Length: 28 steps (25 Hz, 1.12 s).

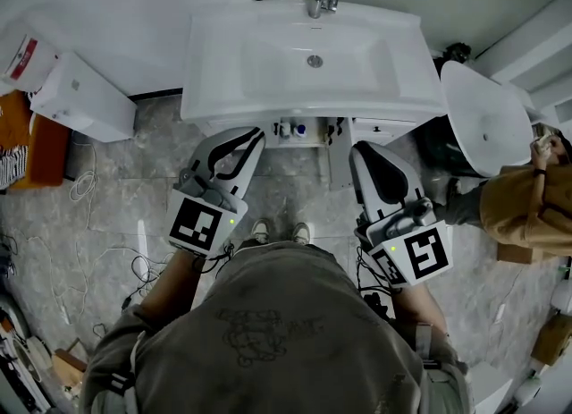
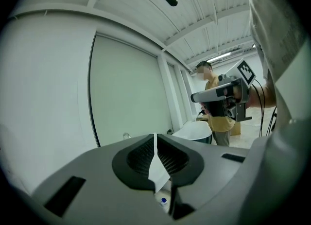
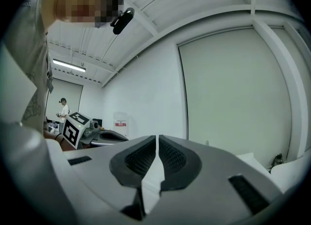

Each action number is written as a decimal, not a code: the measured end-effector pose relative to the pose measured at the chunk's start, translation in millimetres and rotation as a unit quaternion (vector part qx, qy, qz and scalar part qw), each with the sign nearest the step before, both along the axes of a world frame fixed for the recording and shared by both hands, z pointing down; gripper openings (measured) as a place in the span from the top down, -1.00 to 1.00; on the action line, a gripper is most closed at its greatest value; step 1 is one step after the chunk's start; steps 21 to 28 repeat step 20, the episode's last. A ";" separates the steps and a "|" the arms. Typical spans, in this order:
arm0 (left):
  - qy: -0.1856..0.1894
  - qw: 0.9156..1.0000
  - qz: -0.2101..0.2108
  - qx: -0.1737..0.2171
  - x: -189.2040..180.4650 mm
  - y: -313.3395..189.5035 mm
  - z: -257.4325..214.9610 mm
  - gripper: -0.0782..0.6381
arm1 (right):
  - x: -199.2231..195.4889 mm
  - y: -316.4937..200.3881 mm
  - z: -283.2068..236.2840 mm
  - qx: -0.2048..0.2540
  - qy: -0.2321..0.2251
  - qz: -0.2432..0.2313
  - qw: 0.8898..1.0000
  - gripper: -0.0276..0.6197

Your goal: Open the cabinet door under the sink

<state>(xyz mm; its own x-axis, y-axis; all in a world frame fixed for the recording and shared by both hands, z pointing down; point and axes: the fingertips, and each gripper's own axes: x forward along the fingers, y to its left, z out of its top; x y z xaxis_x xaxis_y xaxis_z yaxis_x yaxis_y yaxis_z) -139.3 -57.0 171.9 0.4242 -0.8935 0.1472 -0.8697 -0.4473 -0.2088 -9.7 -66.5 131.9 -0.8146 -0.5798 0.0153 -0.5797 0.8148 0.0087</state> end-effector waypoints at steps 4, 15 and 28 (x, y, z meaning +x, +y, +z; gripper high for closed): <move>-0.015 1.000 0.010 0.010 -4.1 -1.5 3.8 0.70 | -4.8 -1.0 1.4 0.001 -0.004 0.004 1.000 0.80; -0.016 0.999 0.028 0.015 3.2 -2.8 0.9 0.70 | -2.6 -1.2 0.2 0.000 -0.007 0.012 1.000 0.80; -0.009 1.000 0.023 0.010 -1.3 -4.7 -5.2 0.70 | -4.0 -3.7 -5.0 0.004 -0.011 0.017 1.000 0.80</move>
